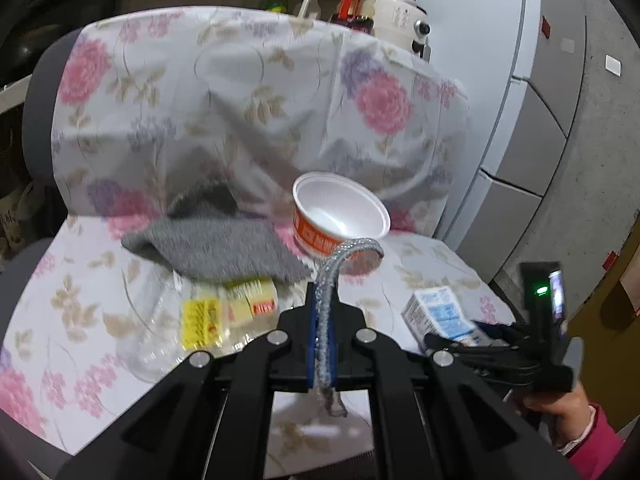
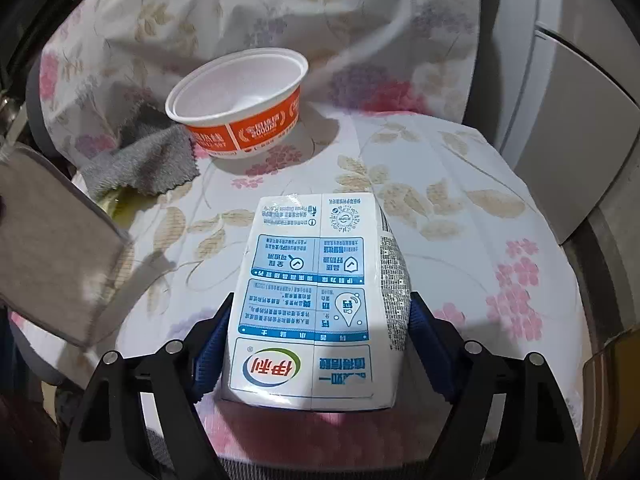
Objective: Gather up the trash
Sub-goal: 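Carry the milk carton and gray strip over the trash bin with both grippers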
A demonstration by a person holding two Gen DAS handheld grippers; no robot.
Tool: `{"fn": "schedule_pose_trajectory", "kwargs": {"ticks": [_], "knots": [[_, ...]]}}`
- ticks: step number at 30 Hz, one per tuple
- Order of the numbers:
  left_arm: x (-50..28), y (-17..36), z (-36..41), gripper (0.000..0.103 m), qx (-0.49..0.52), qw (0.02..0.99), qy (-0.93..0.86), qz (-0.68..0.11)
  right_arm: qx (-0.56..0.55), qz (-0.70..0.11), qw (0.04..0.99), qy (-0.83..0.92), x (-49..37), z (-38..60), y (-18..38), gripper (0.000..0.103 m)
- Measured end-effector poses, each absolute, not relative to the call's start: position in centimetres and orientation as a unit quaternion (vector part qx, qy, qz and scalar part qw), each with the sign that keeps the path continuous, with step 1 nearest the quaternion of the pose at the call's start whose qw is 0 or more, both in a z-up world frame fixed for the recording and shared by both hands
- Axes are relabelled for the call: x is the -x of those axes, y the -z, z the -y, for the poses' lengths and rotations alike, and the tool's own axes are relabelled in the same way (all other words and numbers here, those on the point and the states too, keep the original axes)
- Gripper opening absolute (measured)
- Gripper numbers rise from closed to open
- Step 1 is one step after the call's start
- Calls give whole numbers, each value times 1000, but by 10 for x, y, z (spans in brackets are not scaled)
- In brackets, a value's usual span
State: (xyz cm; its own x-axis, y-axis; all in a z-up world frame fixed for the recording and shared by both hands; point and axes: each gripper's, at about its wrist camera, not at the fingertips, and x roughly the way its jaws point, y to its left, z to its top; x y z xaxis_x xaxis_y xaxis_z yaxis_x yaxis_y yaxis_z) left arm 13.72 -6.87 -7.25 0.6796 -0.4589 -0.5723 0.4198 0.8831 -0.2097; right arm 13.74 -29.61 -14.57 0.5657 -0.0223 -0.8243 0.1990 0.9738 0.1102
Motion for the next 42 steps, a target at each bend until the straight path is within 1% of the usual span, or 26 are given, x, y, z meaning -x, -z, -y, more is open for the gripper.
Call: {"fn": "schedule_pose_trajectory", "kwargs": {"ticks": [3,7,12,16,22,29,33,42], "knots": [[-132,79,74,2,33,912,249,-325,-67,-424,901,69,-115,290,128,78],[-117,74,87,2,40,907,280,-313,-78,-394,913,72,-86,299,105,78],[-91,65,127,2,35,897,333,-290,-87,-360,923,107,-34,325,79,78],[-72,68,167,2,18,887,364,-282,-88,-345,922,151,7,349,72,78],[-38,77,225,2,-14,871,407,-276,-96,-336,910,221,70,390,76,78],[13,94,297,2,-47,827,484,-283,-129,-340,885,290,144,433,95,79],[39,113,340,2,-71,796,522,-299,-151,-344,873,311,169,449,109,79],[54,150,396,2,-109,759,546,-337,-183,-359,853,332,191,476,144,80]]}}
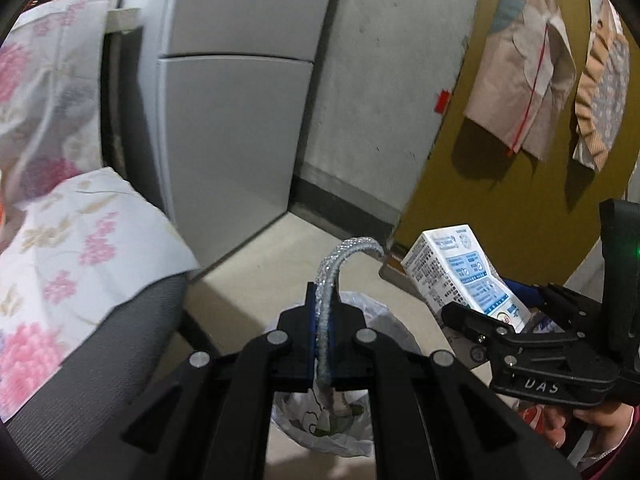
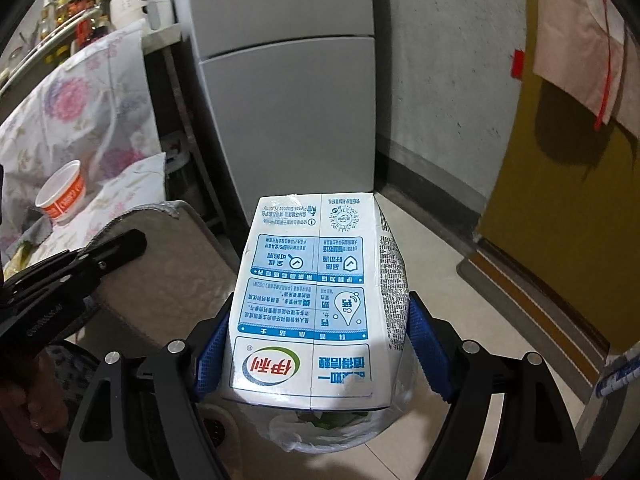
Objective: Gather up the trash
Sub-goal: 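Carry the milk carton and gray strip over the trash bin with both grippers, then open both grippers to drop the carton and gray strip into the bin, then return to the chair and grasp the gray cloth with the right gripper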
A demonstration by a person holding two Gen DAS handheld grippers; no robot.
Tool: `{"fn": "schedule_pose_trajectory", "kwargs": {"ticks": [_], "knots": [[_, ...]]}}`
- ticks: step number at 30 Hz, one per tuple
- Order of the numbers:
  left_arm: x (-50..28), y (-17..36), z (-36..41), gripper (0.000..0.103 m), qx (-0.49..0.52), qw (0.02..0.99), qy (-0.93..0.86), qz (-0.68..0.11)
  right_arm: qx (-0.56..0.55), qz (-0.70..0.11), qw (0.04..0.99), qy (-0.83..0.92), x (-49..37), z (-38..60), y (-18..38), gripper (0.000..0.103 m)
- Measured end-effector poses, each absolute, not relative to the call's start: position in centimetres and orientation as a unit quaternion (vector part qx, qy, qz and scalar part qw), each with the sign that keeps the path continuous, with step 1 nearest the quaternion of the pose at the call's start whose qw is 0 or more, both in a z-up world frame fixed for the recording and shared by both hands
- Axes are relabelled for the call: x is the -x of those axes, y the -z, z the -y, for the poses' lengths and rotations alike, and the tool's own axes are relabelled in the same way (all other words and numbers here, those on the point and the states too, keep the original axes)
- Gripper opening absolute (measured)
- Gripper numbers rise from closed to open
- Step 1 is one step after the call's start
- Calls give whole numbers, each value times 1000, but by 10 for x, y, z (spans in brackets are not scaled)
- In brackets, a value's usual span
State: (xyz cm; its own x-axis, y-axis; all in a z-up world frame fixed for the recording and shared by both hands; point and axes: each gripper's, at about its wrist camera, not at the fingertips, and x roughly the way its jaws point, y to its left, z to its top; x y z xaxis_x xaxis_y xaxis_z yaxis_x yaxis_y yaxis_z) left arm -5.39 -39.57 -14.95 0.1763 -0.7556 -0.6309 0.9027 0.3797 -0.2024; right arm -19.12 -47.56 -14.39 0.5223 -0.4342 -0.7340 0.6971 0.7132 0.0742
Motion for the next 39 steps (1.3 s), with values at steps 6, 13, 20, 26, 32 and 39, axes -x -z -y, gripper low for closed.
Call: {"fn": "schedule_pose_trajectory", "kwargs": {"ticks": [6,13,20,26,32,39], "knots": [[51,163,418,50,-117,749,549,-353,-195,-371,842,338,191,493,162,87],[38,160,404,56,-105,761,537,-349,-216,-364,839,342,196,500,162,87],[22,141,374,56,-87,796,503,-326,-201,-322,859,343,191,485,133,87],[2,120,323,59,-71,832,456,-309,-184,-287,887,311,162,460,97,87],[-22,103,257,64,-66,861,400,-307,-160,-288,914,237,96,419,77,87],[-69,94,156,64,-49,904,292,-310,-110,-305,937,130,-3,346,63,87]]}}
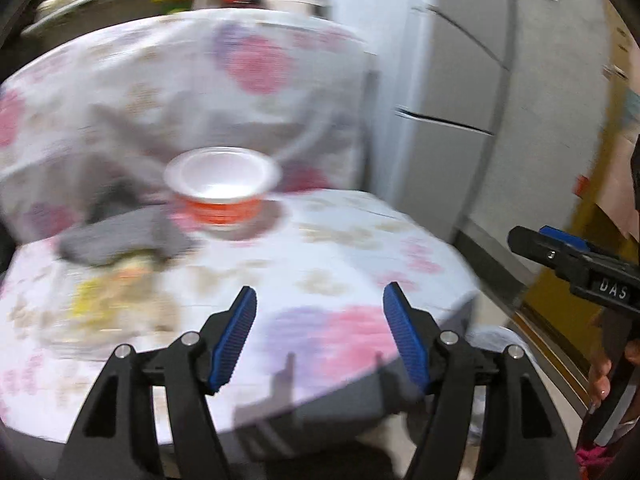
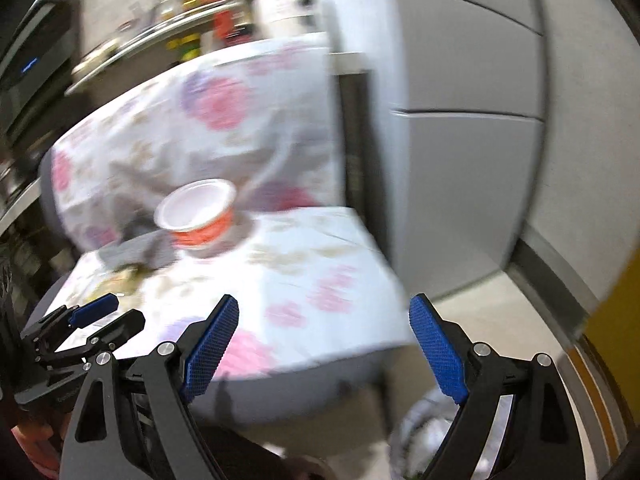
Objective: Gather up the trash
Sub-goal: 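Return to the chair and grasp the gray cloth with the right gripper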
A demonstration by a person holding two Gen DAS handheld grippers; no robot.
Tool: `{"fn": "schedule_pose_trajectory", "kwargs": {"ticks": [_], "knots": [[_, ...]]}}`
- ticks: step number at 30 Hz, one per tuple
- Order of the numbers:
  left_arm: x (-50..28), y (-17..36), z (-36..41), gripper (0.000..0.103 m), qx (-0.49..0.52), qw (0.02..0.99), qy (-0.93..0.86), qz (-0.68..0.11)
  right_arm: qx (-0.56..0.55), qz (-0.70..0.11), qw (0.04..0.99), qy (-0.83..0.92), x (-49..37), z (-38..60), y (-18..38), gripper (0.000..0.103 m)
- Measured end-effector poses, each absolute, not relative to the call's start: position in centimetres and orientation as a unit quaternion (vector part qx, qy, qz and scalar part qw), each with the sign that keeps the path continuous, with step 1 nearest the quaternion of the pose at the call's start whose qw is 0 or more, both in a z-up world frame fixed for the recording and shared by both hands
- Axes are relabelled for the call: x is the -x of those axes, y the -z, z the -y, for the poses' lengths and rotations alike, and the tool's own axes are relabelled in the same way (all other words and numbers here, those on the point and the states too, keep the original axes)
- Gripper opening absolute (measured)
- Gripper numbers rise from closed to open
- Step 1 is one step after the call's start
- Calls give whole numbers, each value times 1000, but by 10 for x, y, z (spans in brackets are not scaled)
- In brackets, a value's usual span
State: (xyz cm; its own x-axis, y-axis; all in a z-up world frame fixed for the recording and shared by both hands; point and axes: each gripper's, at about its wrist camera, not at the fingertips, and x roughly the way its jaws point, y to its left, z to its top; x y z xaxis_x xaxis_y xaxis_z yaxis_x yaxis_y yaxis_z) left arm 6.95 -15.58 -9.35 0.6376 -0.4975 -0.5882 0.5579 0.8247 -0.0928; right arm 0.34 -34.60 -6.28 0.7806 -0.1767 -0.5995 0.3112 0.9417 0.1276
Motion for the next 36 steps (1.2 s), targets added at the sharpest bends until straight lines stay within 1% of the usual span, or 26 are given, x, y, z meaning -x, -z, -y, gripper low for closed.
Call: {"fn": "schedule_pose_trajectory", "kwargs": {"ticks": [8,11,12,13,17,20,22,25,26,27,28,29,32,36], "knots": [[-124,83,43,64,-28,941,146,-303,-59,-324,944,-2,-109,254,59,87],[-137,84,12,64,-20,944,116,-308,-38,-342,937,-51,-148,220,68,86],[-144,85,1,64,-15,945,104,-310,-32,-348,935,-63,-157,212,71,84],[-149,87,-7,64,-13,945,94,-312,-24,-356,931,-77,-171,201,76,77],[-169,96,-36,64,2,943,61,-326,4,-389,915,-112,-215,166,94,68],[-182,105,-51,64,12,941,45,-336,28,-408,904,-123,-239,143,108,58],[-188,109,-58,64,20,939,42,-342,44,-420,898,-122,-251,135,117,49],[-192,115,-64,64,24,937,42,-345,61,-432,892,-119,-267,128,127,41],[-193,116,-66,64,25,937,43,-346,64,-437,889,-121,-270,128,128,35],[-194,116,-67,64,26,937,44,-346,67,-442,886,-123,-275,126,129,26],[-195,117,-69,64,29,936,43,-347,72,-445,884,-122,-278,124,129,14],[-196,118,-70,64,33,936,43,-348,76,-442,885,-121,-280,123,126,8],[-197,116,-73,64,37,936,40,-347,68,-414,900,-118,-284,124,107,8],[-190,105,-75,64,40,940,36,-336,55,-345,931,-110,-287,124,55,8]]}}
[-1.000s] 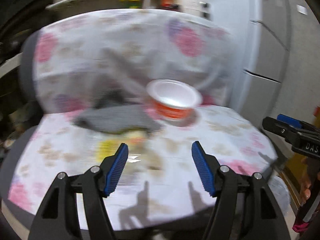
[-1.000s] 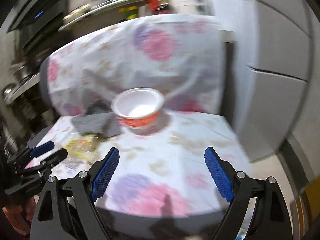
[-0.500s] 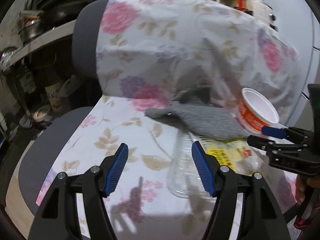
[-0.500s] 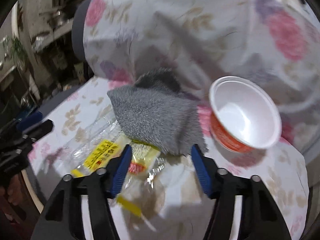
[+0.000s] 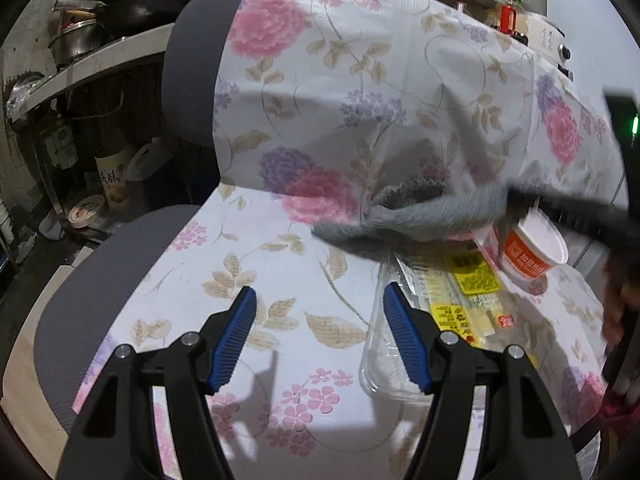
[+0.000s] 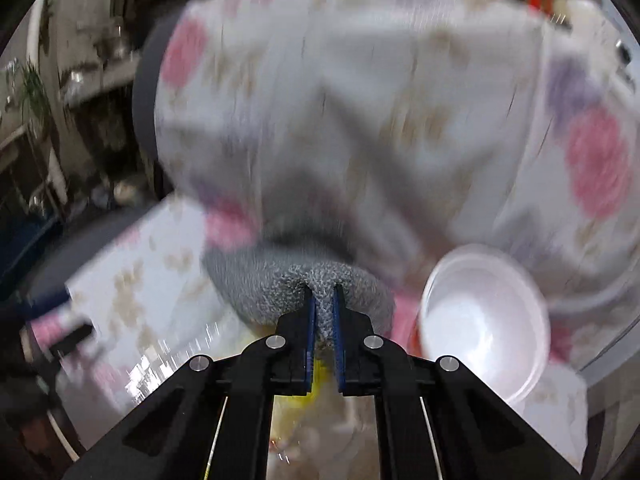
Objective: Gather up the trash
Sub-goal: 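Return to the chair and grasp the gray cloth with the right gripper, then lift the gray cloth with the right gripper while the left gripper grasps the clear plastic package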
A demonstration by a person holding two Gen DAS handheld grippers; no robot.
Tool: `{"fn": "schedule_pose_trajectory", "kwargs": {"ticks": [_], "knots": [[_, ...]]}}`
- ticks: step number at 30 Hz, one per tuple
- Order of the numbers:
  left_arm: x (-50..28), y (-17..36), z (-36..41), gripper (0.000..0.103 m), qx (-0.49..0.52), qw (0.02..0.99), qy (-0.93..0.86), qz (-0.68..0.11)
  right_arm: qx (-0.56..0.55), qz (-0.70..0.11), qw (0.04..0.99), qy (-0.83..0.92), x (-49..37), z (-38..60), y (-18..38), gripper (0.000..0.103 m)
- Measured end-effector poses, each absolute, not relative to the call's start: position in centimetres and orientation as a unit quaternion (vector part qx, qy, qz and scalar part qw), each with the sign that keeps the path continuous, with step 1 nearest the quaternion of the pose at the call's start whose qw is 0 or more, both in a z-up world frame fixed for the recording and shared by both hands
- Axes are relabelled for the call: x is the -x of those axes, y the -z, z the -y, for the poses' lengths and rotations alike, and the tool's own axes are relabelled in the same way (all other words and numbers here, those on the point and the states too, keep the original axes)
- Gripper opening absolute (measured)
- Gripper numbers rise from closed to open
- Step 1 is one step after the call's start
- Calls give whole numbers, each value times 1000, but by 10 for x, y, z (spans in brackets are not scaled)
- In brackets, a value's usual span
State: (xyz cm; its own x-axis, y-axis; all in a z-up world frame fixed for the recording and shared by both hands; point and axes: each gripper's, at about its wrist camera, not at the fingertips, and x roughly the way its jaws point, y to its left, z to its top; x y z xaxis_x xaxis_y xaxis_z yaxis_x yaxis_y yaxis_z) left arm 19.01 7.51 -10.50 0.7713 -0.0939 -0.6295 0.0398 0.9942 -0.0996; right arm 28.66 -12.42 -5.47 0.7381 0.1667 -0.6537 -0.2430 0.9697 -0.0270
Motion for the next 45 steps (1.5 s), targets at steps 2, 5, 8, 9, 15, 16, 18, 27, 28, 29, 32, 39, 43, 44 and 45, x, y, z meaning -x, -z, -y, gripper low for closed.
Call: {"fn": "schedule_pose_trajectory", "kwargs": {"ticks": [2,5,8,9,15,16,18,27,28,29,32,39,43,44,45], "knots": [[-184,98,-74,64,39,943,35,-328,46,-302,946,-105,-279,128,21,8],[-175,88,-70,64,35,947,38,-318,25,-252,962,-96,-257,141,-17,8],[-167,80,-64,64,35,949,44,-311,6,-212,974,-80,-222,165,-54,8],[-164,77,-61,64,36,949,48,-309,2,-197,978,-70,-204,177,-68,8],[-150,67,-41,64,35,951,75,-298,13,-160,987,-4,-129,228,-111,8],[-148,66,-37,64,36,951,80,-298,15,-158,987,7,-118,237,-116,8],[-146,65,-31,64,36,950,88,-297,20,-167,986,19,-106,248,-116,8],[-138,78,-13,64,19,945,92,-312,28,-290,956,-18,-147,225,-5,8],[-138,80,-13,64,17,945,90,-315,27,-300,953,-21,-151,223,8,8],[-138,81,-12,64,15,944,89,-317,23,-315,949,-24,-155,220,23,8],[-138,86,-13,64,10,943,84,-321,-12,-370,928,-38,-156,222,76,8],[-142,95,-5,64,12,938,94,-335,-21,-486,871,-69,-148,215,155,17],[-142,95,-6,64,14,937,94,-335,-36,-470,878,-81,-131,223,135,61],[-142,94,-7,64,14,938,92,-333,-35,-462,883,-82,-127,224,129,61],[-142,93,-8,64,13,940,89,-330,-29,-448,890,-82,-118,226,118,61]]}}
